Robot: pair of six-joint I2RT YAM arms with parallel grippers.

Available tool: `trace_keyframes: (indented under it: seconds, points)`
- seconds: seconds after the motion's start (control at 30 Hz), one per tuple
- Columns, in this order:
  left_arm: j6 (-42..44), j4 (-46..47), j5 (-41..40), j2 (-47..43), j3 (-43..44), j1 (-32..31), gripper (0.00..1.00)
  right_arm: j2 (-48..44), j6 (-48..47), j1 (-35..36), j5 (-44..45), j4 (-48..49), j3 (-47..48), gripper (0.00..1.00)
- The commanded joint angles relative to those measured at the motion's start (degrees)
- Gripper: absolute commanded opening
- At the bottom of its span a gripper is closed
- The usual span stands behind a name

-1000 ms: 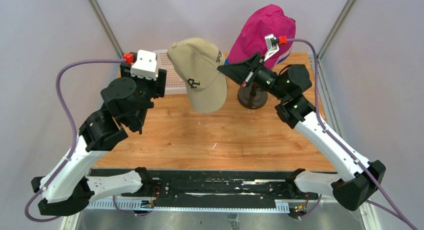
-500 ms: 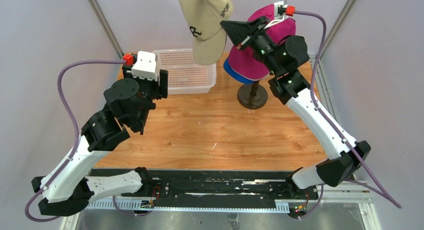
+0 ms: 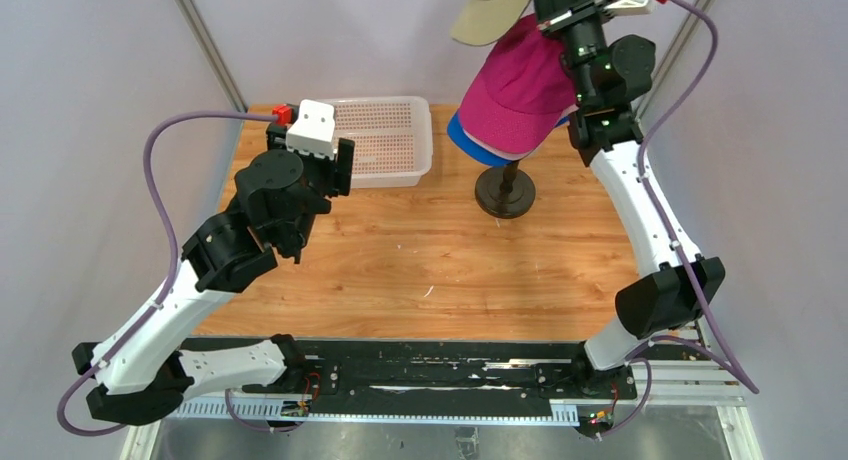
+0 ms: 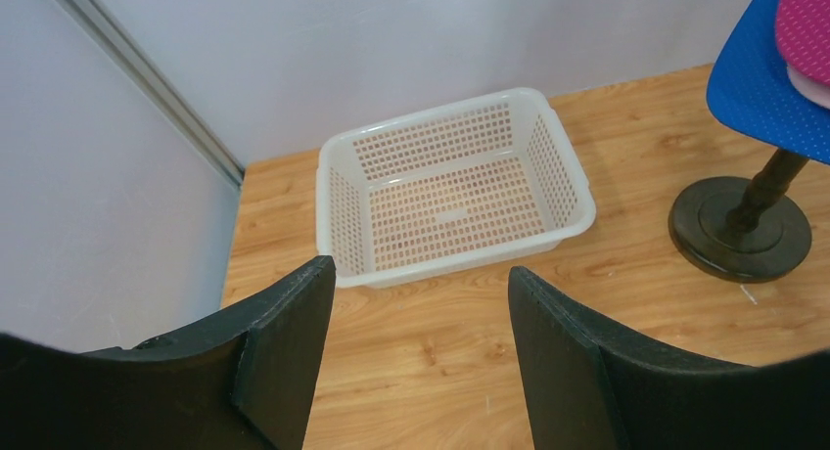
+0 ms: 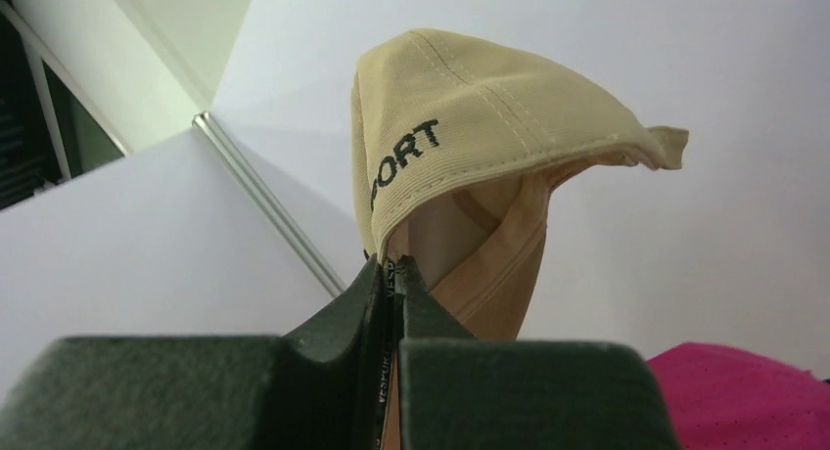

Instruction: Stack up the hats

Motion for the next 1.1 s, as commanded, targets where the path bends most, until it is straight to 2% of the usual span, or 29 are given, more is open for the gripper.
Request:
trace_keyframes:
  seconds: [0.0,0.37,0.63,1.07]
  points:
    - [-0.33,0.98,-0.72,1.16,1.06,0.38,0.70,-1.02,9.46,-5.16,2.06,5.48,2.85,0.00]
    - [-0.77,1.71,0.09,2.61,0.19,0.38,0.70,-6.55,25.61,-14.19,-2.28,11.14,-8.13,0.00]
    - [-1.25,2.01,0.47,2.14,-0.70,0.38,0.69,-5.69,40.07,-18.03,-8.00,18.01,-11.59,0.00]
    - [-1.39,2.29,0.53,1.44,-1.71,0.38,0.69,-8.59,45.54,-18.42,-13.27,23.72,-19.84,0.00]
